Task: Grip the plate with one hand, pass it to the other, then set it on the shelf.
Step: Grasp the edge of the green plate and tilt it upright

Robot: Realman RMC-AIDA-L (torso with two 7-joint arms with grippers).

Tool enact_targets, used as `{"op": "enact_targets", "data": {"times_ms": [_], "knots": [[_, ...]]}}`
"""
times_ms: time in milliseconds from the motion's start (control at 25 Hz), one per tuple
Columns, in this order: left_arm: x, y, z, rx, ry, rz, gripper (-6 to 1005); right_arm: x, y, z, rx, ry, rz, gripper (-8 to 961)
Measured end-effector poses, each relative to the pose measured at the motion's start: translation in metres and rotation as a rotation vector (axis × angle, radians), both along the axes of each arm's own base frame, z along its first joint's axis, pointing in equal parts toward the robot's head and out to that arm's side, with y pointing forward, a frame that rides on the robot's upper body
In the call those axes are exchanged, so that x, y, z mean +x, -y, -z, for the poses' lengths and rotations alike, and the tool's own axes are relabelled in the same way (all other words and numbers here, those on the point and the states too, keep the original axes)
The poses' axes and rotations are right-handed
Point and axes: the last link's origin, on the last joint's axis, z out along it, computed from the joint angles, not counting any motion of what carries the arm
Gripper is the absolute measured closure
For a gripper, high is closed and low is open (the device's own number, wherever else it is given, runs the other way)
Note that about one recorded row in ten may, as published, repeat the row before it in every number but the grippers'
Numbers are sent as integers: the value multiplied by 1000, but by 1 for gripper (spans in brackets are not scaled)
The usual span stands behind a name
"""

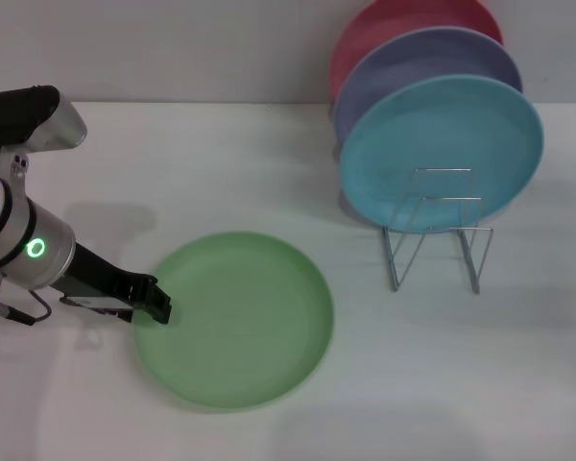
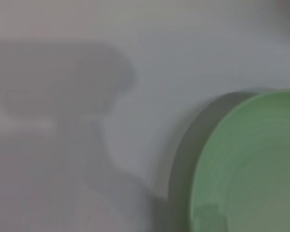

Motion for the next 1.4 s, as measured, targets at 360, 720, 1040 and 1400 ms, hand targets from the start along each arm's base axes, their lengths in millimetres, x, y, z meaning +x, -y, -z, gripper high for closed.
{"op": "enact_targets", "data": {"times_ms": [360,720,1040,1400], "knots": [[-1,1,2,-9,-8,6,648,-1,-1,0,1,-1,-4,429],[-1,1,4,-10,-10,8,765,-1,0,0,3,-1,-5,430],[-1,0,5,-8,-13,11,767,-1,1,0,4,-1,-6,430],[-2,1,5,-9,-14,11,768,1,2,0,3,-10,-8,430]]}}
